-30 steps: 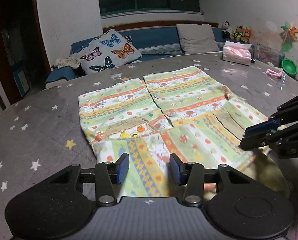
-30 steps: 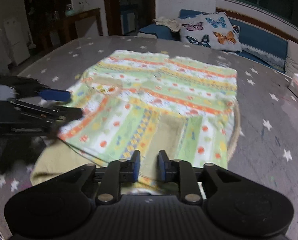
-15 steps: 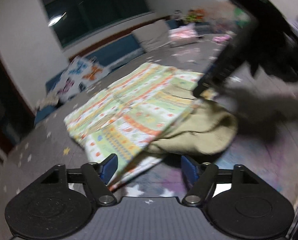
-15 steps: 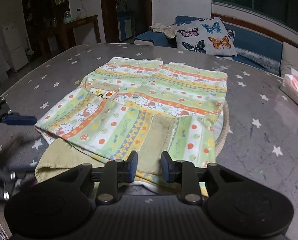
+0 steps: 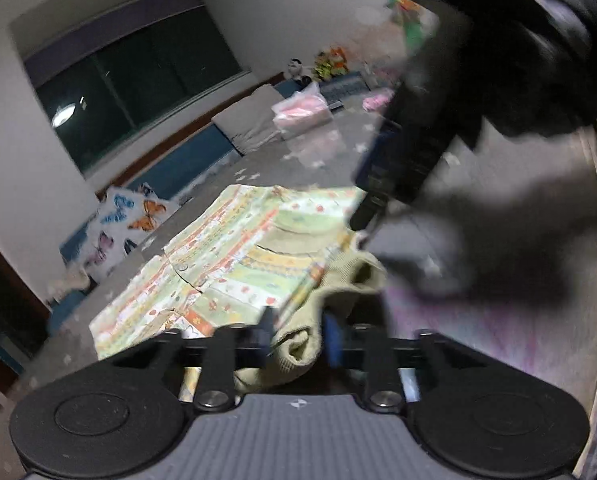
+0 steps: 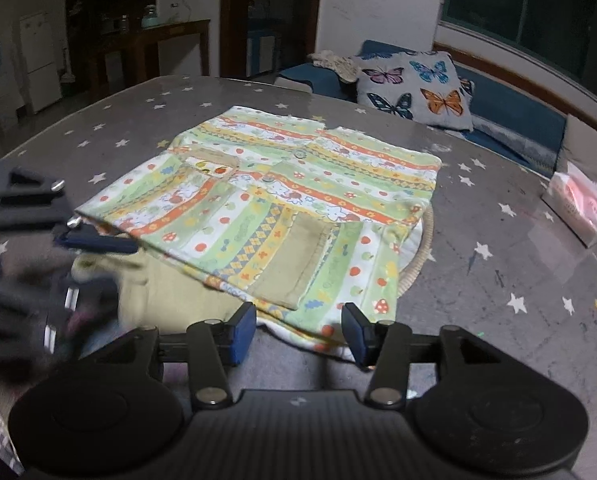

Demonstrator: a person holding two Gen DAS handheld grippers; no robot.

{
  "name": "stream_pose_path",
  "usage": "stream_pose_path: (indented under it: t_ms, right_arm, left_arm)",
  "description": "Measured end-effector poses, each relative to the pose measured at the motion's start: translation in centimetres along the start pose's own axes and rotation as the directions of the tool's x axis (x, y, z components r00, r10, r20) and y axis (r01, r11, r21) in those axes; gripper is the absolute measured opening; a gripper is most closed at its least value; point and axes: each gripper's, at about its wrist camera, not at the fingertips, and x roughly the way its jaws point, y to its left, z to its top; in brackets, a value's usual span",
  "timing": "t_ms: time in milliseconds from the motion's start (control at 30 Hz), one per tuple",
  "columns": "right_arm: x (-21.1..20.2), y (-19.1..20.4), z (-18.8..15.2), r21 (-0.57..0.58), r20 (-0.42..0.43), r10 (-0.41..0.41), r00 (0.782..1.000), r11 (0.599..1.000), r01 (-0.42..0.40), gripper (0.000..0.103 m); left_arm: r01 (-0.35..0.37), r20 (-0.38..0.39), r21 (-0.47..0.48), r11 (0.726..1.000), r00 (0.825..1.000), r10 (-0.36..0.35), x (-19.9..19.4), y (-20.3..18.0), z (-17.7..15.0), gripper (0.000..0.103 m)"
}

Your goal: Fold clothes

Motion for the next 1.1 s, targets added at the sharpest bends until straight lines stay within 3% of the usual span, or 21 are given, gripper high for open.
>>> stream_pose_path:
  t_ms: [167,367,433,533,600,633,700,867,1033,1067,1100]
  right_arm:
    - [-0.6,1.3,-0.2,-0.103,0.032,0.040,0.999,0.994,-0.037,0.059]
    - [1.5,4.0,1.1,-0.218,0.094,0.059,0.994,0.975,-0.037,0.059]
    - [2.6,4.4,1.7,-0.219,0.086,0.069,0.994,0.974,-0.048,0.056]
    - [4.0,4.6,2.3,-0.199,0.043,0.117,0.992,0.974,-0.107,0.032]
    - [4.1,4.4,2.6,-0.164,0.031,0.127,0.991,0.979,-0.121,0.025]
    - [3.9,4.2,2.8,-0.139,0.034,0.131,0.991,0.982,-0.125,0.022]
    - [3.6,3.5,3.2,-0.083,0.047,0.140,0.989,0.987,-0.135,0.019]
    - [2.8,2.2,4.0,0.001,0.084,0.156,0.984,0.988,-0.157,0.015]
    - [2.2,2.0,4.3,0.026,0.106,0.157,0.982,0.987,-0.160,0.011]
    - [2.1,2.0,4.2,0.029,0.108,0.155,0.982,0.987,-0.159,0.009]
    - [2.0,2.1,4.1,0.035,0.112,0.152,0.982,0.987,-0.157,0.009]
  left_arm:
    - [0.015,0.029,-0.152,0.988,1.000,-0.011,0.8,4.2,2.0,0.008]
    - [0.016,0.022,-0.202,0.979,1.000,-0.012,1.6,6.1,2.7,0.008]
    - [0.017,0.021,-0.210,0.978,1.000,-0.013,1.4,6.1,2.5,0.008]
    - [0.008,0.013,-0.230,0.973,1.000,-0.005,0.8,6.3,1.8,0.012]
    - [-0.005,0.003,-0.241,0.970,1.000,0.006,0.2,6.4,1.1,0.018]
    - [-0.015,-0.001,-0.238,0.971,1.000,0.015,-0.1,6.3,0.6,0.031]
    - [-0.035,-0.011,-0.227,0.973,0.999,0.034,-0.8,6.2,-0.2,0.048]
    - [-0.078,-0.053,-0.146,0.986,0.996,0.071,-1.7,5.0,-2.4,0.053]
    - [-0.167,-0.070,-0.013,0.986,0.984,0.166,-0.4,4.2,-3.6,0.052]
    - [-0.178,-0.072,0.009,0.984,0.981,0.178,-0.1,4.1,-3.7,0.051]
    - [-0.188,-0.073,0.032,0.982,0.979,0.190,0.2,3.9,-3.9,0.042]
